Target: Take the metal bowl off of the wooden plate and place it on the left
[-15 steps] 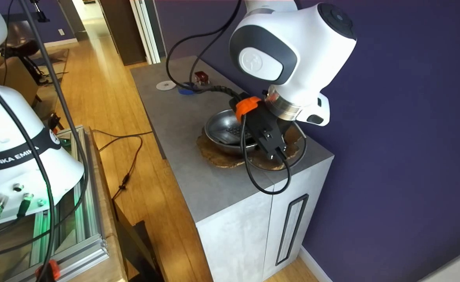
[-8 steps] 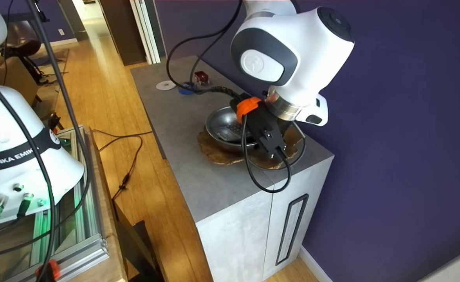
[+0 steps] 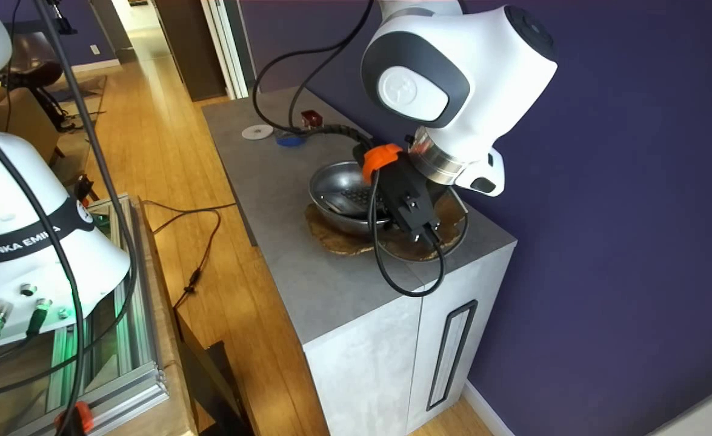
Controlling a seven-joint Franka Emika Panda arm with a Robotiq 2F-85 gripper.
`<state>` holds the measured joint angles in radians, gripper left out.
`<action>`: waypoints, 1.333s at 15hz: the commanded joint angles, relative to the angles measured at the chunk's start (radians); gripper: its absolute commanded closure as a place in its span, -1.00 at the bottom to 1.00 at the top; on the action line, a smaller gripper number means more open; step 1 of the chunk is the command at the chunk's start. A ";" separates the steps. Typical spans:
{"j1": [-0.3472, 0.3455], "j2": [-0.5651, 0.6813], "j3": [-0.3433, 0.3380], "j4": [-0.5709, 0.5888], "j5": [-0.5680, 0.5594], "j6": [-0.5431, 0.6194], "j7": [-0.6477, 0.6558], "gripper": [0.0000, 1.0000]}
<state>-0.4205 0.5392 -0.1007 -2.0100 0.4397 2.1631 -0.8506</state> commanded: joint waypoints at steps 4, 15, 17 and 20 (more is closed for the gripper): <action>-0.023 -0.199 -0.041 -0.084 0.004 -0.167 0.075 0.96; 0.208 -0.678 -0.016 -0.656 -0.021 0.244 0.374 0.96; 0.222 -0.579 -0.043 -0.576 -0.015 0.213 0.342 0.85; 0.281 -0.655 -0.021 -0.652 -0.025 0.237 0.426 0.85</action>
<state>-0.1682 -0.1150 -0.0915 -2.6623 0.4218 2.4011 -0.4294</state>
